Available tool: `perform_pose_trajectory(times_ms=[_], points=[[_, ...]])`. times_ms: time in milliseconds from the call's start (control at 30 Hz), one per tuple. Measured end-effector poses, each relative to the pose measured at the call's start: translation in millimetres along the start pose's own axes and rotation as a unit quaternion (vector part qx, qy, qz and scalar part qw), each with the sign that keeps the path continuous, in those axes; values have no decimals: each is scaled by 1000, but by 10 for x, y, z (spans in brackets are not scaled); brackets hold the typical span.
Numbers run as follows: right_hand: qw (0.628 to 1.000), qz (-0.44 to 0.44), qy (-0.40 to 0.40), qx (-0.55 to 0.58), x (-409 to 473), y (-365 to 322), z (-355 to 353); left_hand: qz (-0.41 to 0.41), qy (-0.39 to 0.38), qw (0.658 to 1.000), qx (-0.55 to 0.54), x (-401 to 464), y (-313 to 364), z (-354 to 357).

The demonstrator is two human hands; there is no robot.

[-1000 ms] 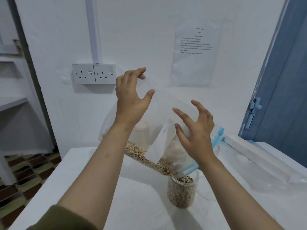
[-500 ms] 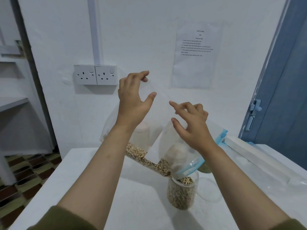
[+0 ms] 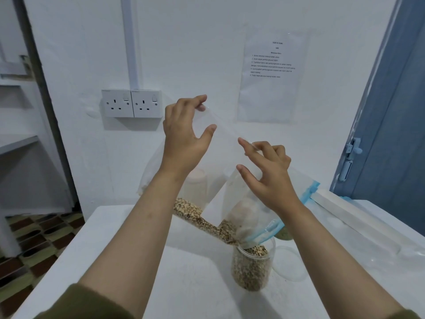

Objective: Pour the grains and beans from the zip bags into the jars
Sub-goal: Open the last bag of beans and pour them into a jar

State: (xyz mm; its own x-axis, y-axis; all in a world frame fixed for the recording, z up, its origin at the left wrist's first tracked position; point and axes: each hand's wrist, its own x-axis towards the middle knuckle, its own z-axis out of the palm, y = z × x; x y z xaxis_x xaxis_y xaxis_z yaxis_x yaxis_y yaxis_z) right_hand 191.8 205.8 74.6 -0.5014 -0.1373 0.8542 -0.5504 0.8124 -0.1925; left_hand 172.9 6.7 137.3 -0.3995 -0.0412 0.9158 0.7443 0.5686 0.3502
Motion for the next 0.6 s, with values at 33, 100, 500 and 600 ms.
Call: perform_pose_trajectory(times_ms=[33, 100, 500, 600], points=[[1000, 0, 3, 0, -2, 2, 1, 1, 0, 1000, 1, 2, 4, 1], [1000, -3, 11, -1, -6, 10, 7, 3, 1, 1000, 2, 6, 7, 2], [999, -21, 48, 2, -31, 8, 65, 10, 22, 1000, 6, -81, -39, -21], [998, -26, 55, 4, -45, -2, 89, -2, 59, 998, 4, -155, -39, -47]])
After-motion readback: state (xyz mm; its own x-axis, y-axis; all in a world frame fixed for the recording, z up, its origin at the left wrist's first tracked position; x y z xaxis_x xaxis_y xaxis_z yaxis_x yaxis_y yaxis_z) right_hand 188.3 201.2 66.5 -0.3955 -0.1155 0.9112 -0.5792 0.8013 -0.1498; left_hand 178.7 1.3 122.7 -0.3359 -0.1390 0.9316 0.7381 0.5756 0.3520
